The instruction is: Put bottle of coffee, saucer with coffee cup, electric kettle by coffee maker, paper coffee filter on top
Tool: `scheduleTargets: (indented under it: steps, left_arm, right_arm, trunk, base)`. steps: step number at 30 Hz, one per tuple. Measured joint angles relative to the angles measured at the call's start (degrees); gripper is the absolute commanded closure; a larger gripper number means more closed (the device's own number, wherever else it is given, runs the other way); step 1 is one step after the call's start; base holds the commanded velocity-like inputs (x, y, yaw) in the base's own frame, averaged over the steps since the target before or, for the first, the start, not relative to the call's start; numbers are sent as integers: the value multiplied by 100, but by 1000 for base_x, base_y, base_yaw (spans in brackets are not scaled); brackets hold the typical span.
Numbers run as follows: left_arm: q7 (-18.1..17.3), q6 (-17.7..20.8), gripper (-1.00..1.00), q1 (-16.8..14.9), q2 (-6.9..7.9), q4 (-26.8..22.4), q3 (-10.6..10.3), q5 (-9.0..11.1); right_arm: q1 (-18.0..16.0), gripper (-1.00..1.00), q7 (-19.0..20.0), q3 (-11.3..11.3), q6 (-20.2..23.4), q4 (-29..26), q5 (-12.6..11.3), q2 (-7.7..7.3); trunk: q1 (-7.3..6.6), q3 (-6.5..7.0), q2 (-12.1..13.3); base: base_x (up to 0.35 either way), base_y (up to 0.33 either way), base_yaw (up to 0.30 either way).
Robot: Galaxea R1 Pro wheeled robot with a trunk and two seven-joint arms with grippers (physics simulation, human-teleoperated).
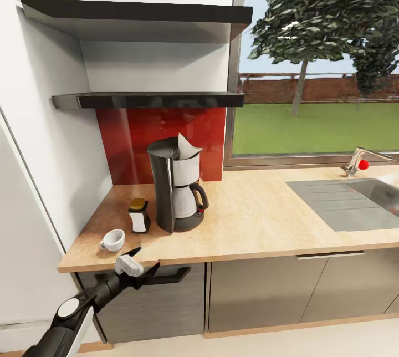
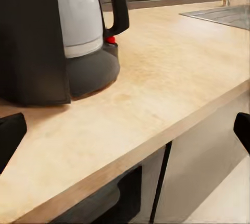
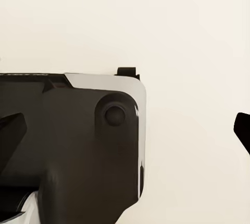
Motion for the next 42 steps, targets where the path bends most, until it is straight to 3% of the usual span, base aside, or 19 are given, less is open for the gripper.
scheduleTargets:
  steps: [5, 13, 16, 22, 25, 28, 33, 36, 39, 42]
  left_arm:
    - [-323, -25, -100, 751, 2, -495, 3, 4]
    - [-623, -538, -100, 1831, 2, -599, 16, -11]
    - [-619, -618, -100, 2146, 4, -254, 16, -39]
    - [-471, -682, -100, 2325, 78, 1433, 94, -120]
    - [-19, -681, -100, 2328, 183, 2191, 196, -189]
    - [750, -656, -100, 2329, 274, 2769, 234, -276]
    - [2481, -619, -100, 2329, 304, 3684, 208, -383]
    - [3148, -563, -100, 2323, 281, 4105, 183, -394]
    - [3806, -305, -100, 2319, 248, 4554, 182, -402]
    - [4542, 241, -100, 2312, 231, 4883, 199, -401]
  right_arm:
    - [0, -100, 0, -7, -7, -16, -9, 10]
    - [0, -100, -1, -12, -9, -36, -14, 14]
    - [0, -100, 2, -12, -9, -97, -12, 21]
    - [0, -100, 10, -11, -4, -262, -19, 30]
    - [0, -100, 17, -11, -2, -334, -26, 31]
    - [0, -100, 28, -10, -1, -364, -31, 36]
    - [0, -100, 43, -15, 0, -377, -31, 152]
    - [0, -100, 45, -17, 2, -379, -30, 178]
    - [0, -100, 46, -19, 4, -379, -24, 187]
    - [0, -100, 46, -19, 4, -376, -13, 189]
  trunk:
    - [0, -1, 0]
    - [0, 0, 0]
    - [0, 0, 1]
    - [0, 0, 1]
    - [0, 0, 1]
    - [0, 0, 1]
    - [0, 0, 1]
    - [0, 0, 1]
    - [0, 0, 1]
    - [0, 0, 1]
  base:
    - [0, 0, 0]
    - [0, 0, 0]
    - [0, 0, 0]
    - [0, 0, 0]
    - [0, 0, 0]
    - [0, 0, 0]
    - [0, 0, 0]
    - [0, 0, 0]
    - [0, 0, 0]
    - [0, 0, 0]
